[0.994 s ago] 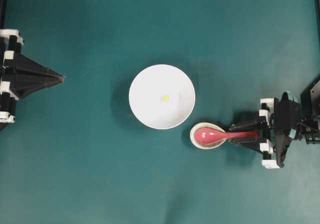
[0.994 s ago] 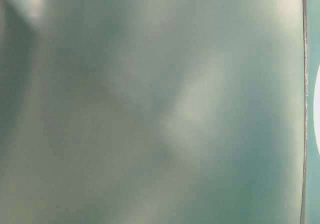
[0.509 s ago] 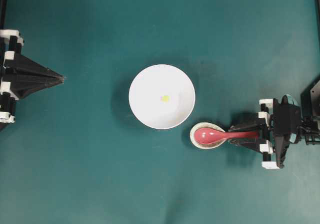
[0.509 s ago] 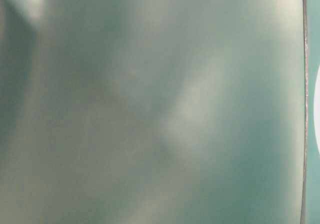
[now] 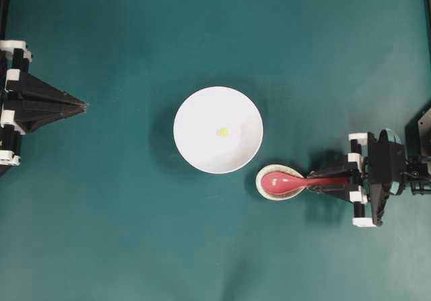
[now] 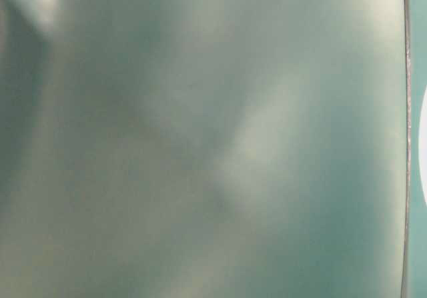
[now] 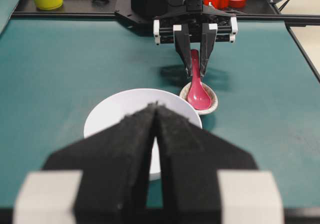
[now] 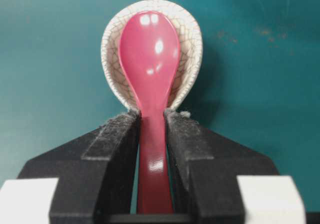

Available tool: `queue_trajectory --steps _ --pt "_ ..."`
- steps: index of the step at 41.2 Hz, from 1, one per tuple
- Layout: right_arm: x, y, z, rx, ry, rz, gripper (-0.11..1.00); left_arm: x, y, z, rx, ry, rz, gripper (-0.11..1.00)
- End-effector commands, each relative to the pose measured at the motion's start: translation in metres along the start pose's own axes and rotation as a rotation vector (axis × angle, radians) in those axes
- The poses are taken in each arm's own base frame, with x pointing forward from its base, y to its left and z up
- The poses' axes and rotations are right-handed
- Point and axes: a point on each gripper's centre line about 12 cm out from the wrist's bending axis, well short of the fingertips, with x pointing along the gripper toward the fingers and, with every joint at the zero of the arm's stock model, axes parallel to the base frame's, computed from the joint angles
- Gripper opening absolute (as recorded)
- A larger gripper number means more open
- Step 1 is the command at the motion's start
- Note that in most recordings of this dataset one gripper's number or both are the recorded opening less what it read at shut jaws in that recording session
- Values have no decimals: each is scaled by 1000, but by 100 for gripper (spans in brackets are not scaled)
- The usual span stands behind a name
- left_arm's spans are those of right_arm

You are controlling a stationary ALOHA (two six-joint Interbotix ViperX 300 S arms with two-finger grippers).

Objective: Scoop the yellow hexagonal prism block from the bowl with a spoon using the right arm.
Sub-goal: 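Close the right gripper on the red spoon handle, then lift the red spoon and carry it over the white bowl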

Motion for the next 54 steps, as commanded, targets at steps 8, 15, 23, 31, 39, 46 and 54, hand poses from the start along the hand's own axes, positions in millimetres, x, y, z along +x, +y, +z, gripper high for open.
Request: queue_trajectory --steps 8,15,23,31,39,46,54 --pt "-4 6 20 16 -83 26 24 2 0 4 2 -8 -2 1" --pt "-11 7 36 20 -125 45 24 2 0 4 2 -8 -2 1" --pt "-16 4 57 18 -133 48 24 2 0 5 0 -9 0 1" --pt "-16 -8 82 65 -82 29 24 2 0 5 2 -9 0 1" --pt "-14 -25 113 100 -5 13 24 2 0 5 6 -9 -2 1" --pt "-7 -40 145 113 68 4 24 2 0 5 8 -9 -2 1" --pt "3 -58 171 147 161 1 24 2 0 5 8 -9 0 1"
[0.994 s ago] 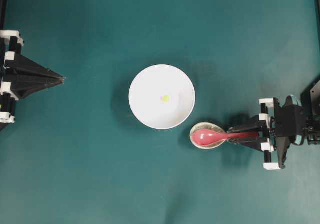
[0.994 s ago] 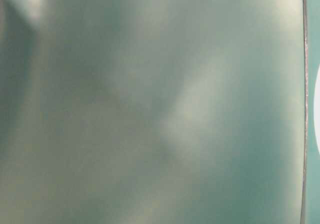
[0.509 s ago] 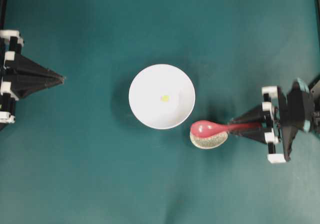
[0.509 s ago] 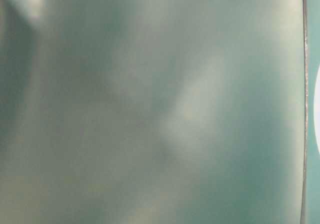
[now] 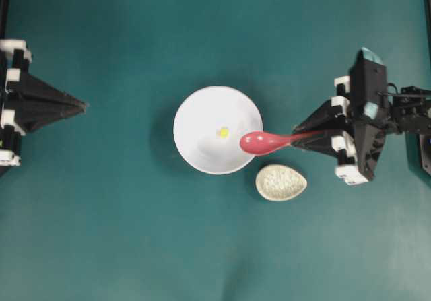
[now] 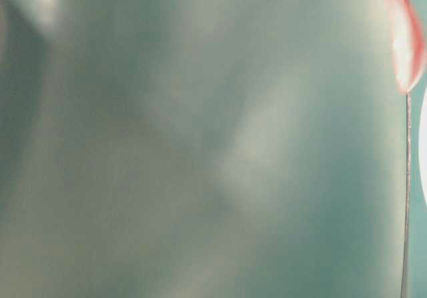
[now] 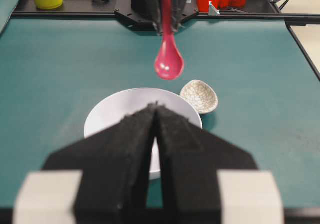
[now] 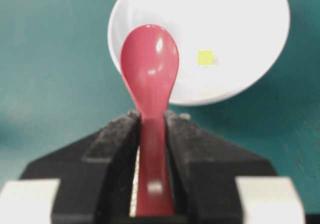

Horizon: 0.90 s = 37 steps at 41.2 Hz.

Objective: Scoop the yellow hexagonal prism block from the bowl with a spoon using the right arm.

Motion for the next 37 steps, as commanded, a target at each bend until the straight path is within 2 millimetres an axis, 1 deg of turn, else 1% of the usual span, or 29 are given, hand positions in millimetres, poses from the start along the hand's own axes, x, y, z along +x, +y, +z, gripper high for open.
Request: queue_trajectory --steps 1,8,14,28,37 --pt "1 -5 21 11 11 0 24 2 0 5 3 -11 -2 1" --pt "12 -16 31 18 71 -17 24 2 0 5 5 -12 -2 1" --pt "25 -23 34 22 132 -27 24 2 0 5 5 -11 -2 1" --pt "48 -26 40 -1 252 -12 24 2 0 5 8 -11 -2 1" --pt "57 -27 41 5 312 -17 24 2 0 5 8 -12 0 1"
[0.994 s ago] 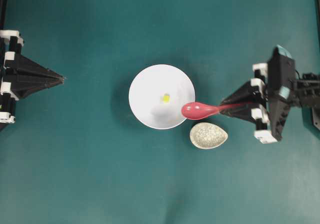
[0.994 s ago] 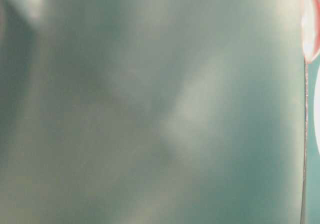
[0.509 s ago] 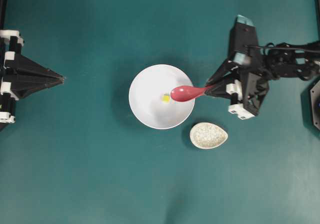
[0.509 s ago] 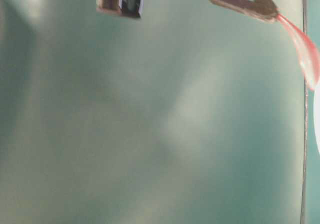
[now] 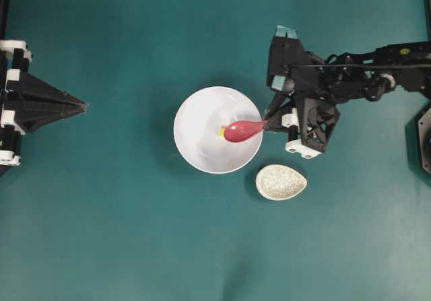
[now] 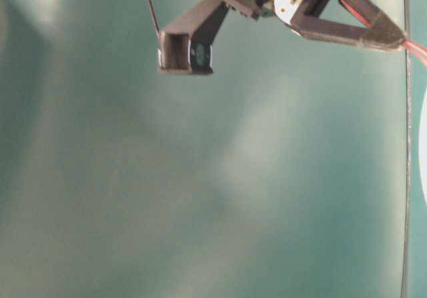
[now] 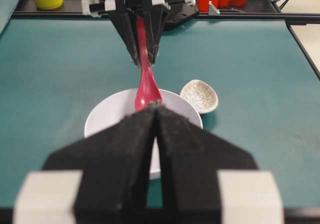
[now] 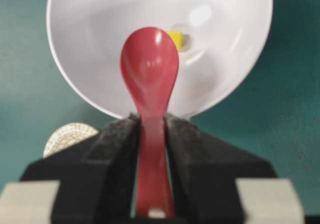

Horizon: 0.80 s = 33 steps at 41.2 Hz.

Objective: Scoop the yellow hexagonal prism block from the bowl with a spoon using the right arm.

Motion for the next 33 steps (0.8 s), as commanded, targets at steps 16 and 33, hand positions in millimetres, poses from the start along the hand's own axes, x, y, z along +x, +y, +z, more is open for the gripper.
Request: queue_trajectory --steps 16,33 --pt "3 -3 12 19 49 -35 24 1 0 5 6 -12 0 1" --pt "20 -2 10 18 85 -35 24 1 0 5 8 -14 0 1"
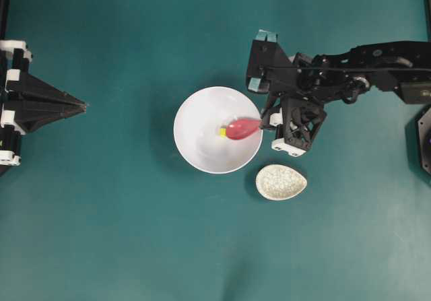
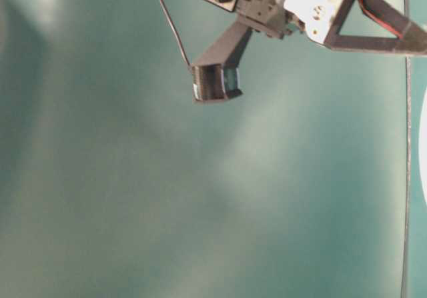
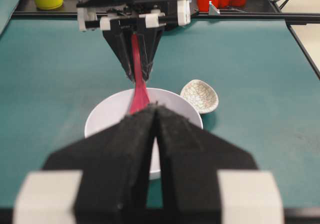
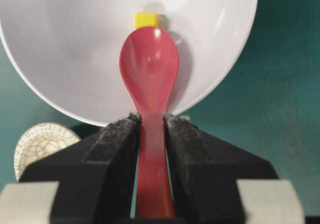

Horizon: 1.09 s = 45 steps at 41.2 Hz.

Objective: Scoop the yellow hexagonal prism block from the bowl with a spoon using the right arm.

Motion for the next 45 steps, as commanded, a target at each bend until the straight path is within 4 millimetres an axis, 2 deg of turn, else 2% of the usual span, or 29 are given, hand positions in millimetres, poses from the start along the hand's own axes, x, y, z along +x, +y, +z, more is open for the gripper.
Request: queue_trajectory --steps 1,11,19,34,45 --pt "-2 5 10 -9 -27 7 24 1 0 5 3 -14 0 1" --pt "13 5 15 -13 -28 2 24 1 0 5 5 -14 -2 1" --pt "16 5 28 -16 -97 -7 24 1 0 6 5 -15 -2 1" --pt "14 4 40 -18 -202 -22 24 1 0 5 5 -14 -2 1" --pt "4 6 46 -22 -243 -19 24 1 0 5 5 -14 -2 1"
